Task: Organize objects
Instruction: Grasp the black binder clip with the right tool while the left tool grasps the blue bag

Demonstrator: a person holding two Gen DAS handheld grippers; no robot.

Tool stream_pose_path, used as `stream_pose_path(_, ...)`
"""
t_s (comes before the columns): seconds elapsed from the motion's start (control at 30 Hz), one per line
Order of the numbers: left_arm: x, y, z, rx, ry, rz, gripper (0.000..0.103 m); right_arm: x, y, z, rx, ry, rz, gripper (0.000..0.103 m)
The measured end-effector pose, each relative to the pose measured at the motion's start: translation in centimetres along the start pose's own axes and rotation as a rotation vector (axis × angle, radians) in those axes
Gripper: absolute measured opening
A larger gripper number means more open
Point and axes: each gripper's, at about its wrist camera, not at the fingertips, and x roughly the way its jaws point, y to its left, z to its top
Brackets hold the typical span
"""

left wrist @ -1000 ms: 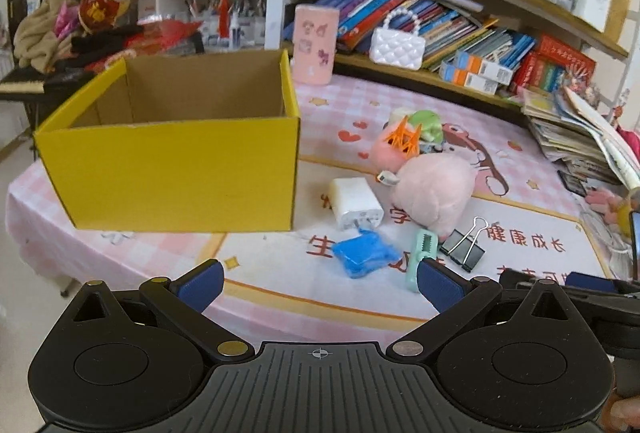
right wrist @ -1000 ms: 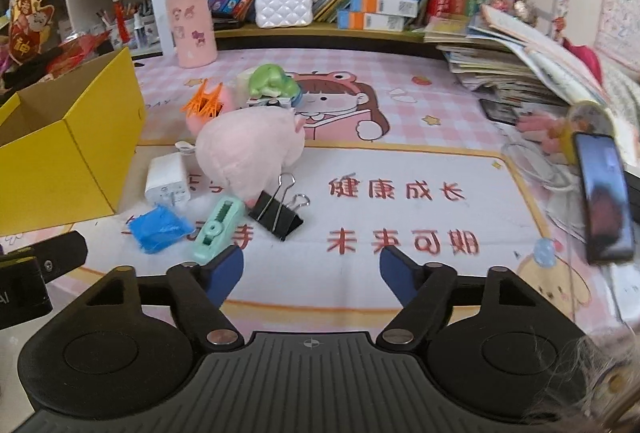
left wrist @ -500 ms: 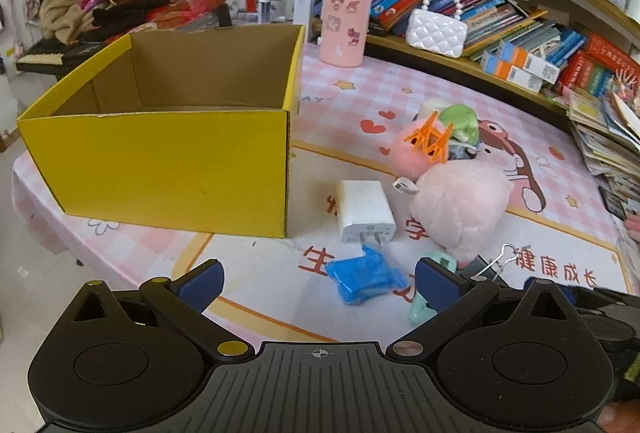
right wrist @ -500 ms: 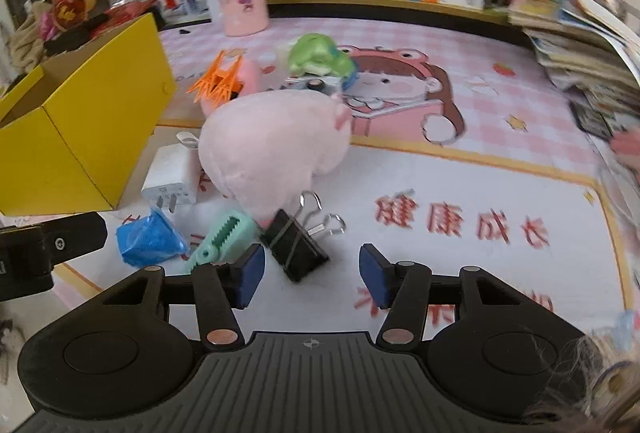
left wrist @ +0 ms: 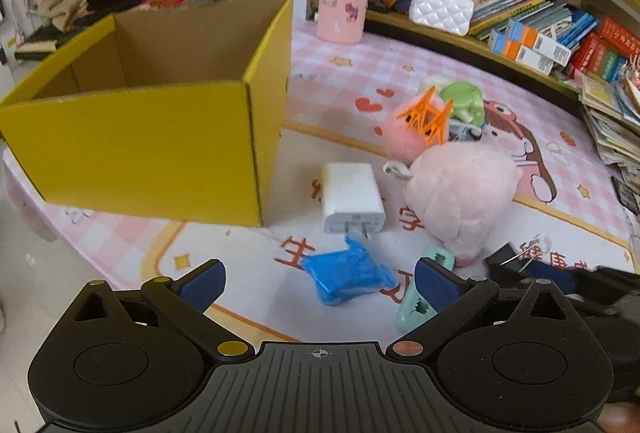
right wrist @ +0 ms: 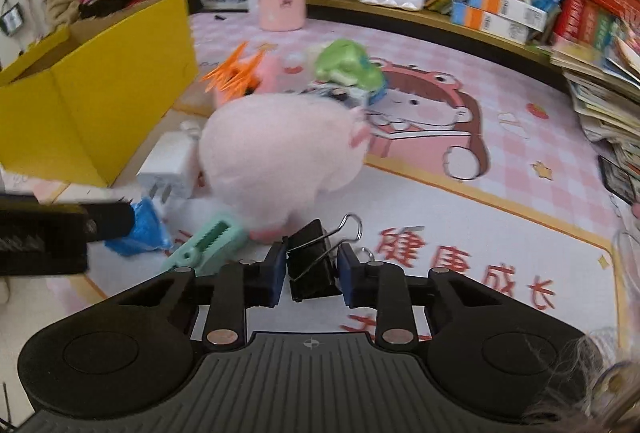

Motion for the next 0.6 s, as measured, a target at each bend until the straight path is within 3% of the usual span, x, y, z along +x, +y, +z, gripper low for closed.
stream_pose_path(0.27,2.3,-1.4,-0.1,0.009,0.021,0.029,0.090,-2.3,-1.7,0.5,0.044,-0.010,0.013,0.023)
stream_pose_path(0.33,2.9,-1.9,-0.1,0.029,0.046,0.048,0.083,-2.9,-1.7,0.3,0.049,-0.008,0.018,0.023)
stream_pose_path(0.4,3.2,-2.2,-0.2,0.040,0.058,0.050,0.066,-3.4,-1.6,0.0,0.051,-0.006,0.013,0.023)
stream_pose_path(0.6,2.8,-2.2,-0.7,0.054,0.025,0.061,0.052,-4.5,-1.1,-0.8,0.032,0.004,0.018,0.023)
